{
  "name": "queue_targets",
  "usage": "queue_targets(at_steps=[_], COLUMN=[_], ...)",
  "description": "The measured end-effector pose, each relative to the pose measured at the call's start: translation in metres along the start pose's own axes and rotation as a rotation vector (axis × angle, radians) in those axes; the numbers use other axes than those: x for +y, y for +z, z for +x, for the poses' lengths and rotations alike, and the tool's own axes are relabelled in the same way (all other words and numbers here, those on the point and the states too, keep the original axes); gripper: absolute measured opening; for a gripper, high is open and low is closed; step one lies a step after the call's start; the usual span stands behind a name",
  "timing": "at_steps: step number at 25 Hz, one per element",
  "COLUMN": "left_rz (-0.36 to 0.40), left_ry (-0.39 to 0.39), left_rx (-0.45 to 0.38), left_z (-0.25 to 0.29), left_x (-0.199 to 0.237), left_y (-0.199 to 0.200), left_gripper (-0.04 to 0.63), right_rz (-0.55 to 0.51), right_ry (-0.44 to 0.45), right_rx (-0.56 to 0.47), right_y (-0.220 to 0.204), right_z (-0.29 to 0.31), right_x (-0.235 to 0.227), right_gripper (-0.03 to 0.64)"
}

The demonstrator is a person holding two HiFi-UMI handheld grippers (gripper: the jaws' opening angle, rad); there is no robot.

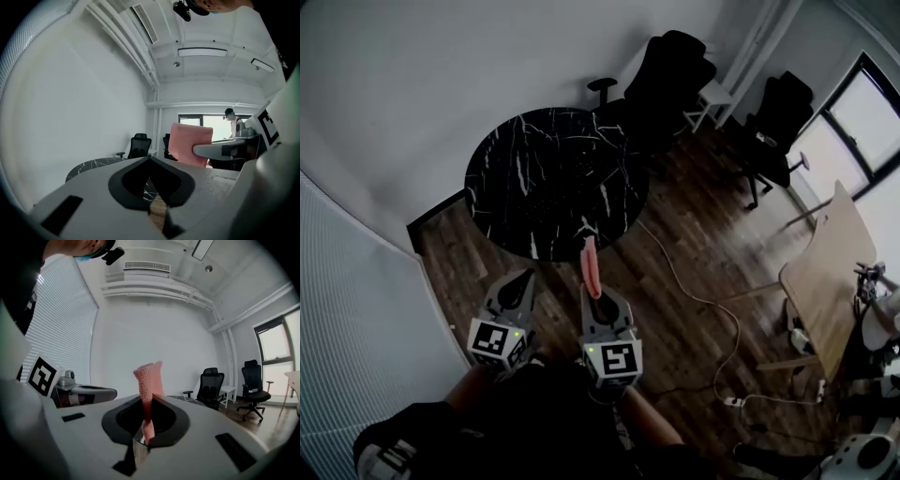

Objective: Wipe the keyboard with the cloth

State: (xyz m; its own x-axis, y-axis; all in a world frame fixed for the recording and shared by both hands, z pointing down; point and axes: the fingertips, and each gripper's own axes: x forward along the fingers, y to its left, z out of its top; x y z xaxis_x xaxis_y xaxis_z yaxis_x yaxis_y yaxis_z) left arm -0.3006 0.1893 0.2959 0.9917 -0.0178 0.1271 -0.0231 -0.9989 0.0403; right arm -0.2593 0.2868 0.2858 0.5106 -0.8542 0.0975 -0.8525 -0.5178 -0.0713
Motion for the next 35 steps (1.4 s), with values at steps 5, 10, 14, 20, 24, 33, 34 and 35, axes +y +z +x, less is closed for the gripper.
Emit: queue_targets(at_steps=[5,10,14,20,24,33,34,35], left_rz=[0.013,0.018,0.04,-0.007,-0.034,-0.036,-0.031,-0.022], left_ry=[0.023,0.045,0.034,0.04,0.03,-0.044,-0.052,-0.061], left_rx=[0.036,0.033,0.049,0.078,0.099,0.169,0.181,0.194], left_z=[0.006,0.017,0.033,0.068,0.112,0.215,0.228,0.24], left_x=[-0.016,-0.025,-0.03,-0.023,-0.014,0.027,0.034,0.04], left_y=[-0.012,-0.015,-0.016,-0.024,-0.034,-0.042,-0.044,-0.046], left_gripper=[-0.002,-0.002,-0.002,-0.002,-0.002,-0.002,-0.002,-0.002], right_rz=[0.006,0.016,0.048,0.049,0.044,0.112,0.113,0.111], right_ry=[0.014,0.029,0.026,0.029,0.042,0.003,0.008,0.012], right_rx=[-0.006,-0.001,0.001,0.032,0.076,0.174,0.182,0.187], right_y=[-0.004,-0.011,-0.019,-0.033,-0.036,-0.051,-0.051,-0.05], right_z=[-0.012,-0.015,-0.011,0.009,0.027,0.114,0.125,0.136], right_x=[-0.02,-0.04,-0.061,-0.086,-0.107,-0.164,-0.168,-0.172], right_gripper=[0.006,0.006,0.006,0.006,0.006,0.006,0.006,0.006])
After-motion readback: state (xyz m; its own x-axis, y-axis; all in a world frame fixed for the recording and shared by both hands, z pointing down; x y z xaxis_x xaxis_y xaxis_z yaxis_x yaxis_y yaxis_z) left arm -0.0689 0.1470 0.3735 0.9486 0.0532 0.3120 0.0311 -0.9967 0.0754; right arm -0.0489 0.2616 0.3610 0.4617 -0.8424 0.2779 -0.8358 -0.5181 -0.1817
